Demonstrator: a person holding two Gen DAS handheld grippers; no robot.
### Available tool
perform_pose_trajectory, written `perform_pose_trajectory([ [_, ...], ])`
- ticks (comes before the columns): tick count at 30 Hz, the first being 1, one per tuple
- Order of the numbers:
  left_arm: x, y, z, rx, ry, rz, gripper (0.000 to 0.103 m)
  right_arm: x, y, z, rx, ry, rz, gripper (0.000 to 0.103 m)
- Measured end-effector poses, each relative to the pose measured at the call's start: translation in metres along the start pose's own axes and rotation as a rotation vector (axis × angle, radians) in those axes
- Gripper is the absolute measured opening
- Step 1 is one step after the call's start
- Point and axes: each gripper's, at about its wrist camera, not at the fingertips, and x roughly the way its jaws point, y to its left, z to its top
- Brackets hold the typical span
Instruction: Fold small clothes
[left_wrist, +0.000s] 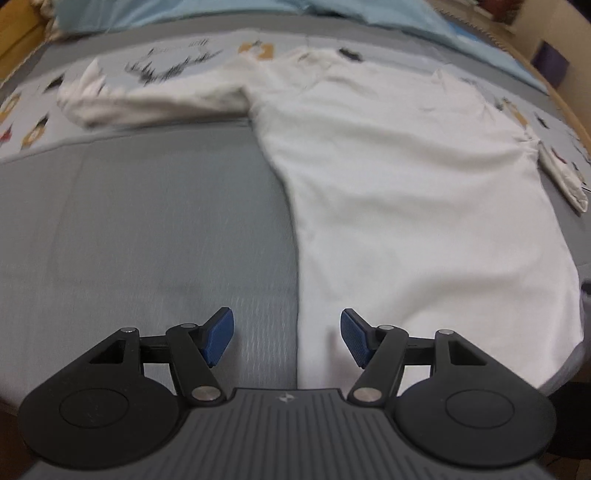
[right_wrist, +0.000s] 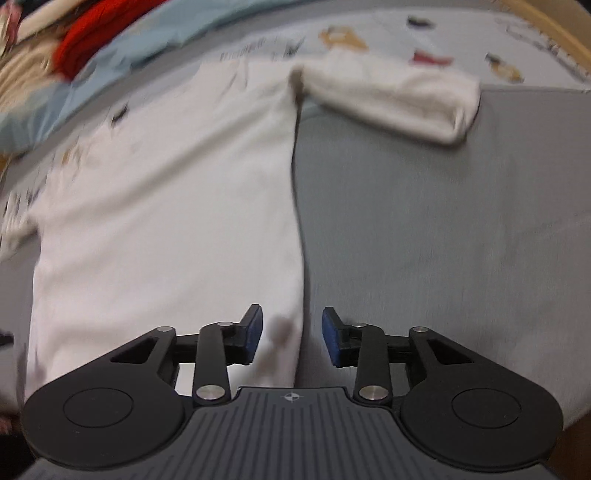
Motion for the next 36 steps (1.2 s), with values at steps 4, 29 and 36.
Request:
perform_pose_trajectory([
  [4, 0.002, 0.012, -0.013, -0.111, 0.07, -0.03, 0.07, 0.01, 0.012, -0.032, -0.085, 0.069, -0.044, 0.038],
  [29, -0.003, -0.006, -0.056, -0.117, 0.098, 0.139, 0.007, -0.023, 0.0, -0.055, -0.048, -0.012, -0.101, 0.001],
  [36, -0.017, 0.005, -0.058, -0.247, 0.065, 0.025, 0.028, -0.004, 0.009, -0.06, -0.124, 0.012, -0.115, 0.04],
])
